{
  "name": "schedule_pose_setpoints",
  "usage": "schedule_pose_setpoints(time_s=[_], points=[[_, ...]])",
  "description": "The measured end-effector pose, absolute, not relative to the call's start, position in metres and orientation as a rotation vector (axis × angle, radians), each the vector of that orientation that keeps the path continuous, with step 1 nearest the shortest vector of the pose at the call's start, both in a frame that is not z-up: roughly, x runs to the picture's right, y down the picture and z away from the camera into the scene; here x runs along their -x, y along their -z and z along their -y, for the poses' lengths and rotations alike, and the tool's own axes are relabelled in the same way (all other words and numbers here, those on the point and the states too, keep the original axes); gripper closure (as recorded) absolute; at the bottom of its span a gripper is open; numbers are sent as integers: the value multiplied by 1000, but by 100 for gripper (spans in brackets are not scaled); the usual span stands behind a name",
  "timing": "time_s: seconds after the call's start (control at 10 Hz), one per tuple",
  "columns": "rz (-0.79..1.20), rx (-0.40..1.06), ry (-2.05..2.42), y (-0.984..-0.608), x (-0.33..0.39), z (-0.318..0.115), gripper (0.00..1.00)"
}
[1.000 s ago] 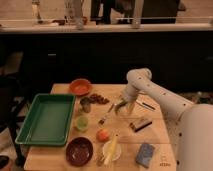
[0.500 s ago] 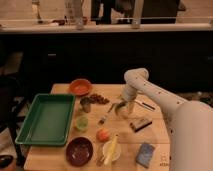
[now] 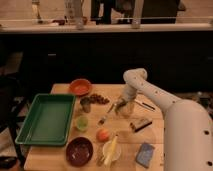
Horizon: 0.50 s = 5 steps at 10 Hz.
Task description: Place pepper in red bowl
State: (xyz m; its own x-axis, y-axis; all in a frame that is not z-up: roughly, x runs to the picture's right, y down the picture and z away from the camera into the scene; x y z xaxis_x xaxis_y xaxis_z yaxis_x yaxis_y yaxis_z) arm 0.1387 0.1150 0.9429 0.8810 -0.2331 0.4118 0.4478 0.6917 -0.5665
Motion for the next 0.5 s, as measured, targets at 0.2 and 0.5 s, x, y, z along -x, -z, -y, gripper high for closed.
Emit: schedule_pose_setpoints(time_s=[0.2,0.5], points=[[320,727,384,-947,-146,-117,20],[321,739,394,-948,-150,-117,39]])
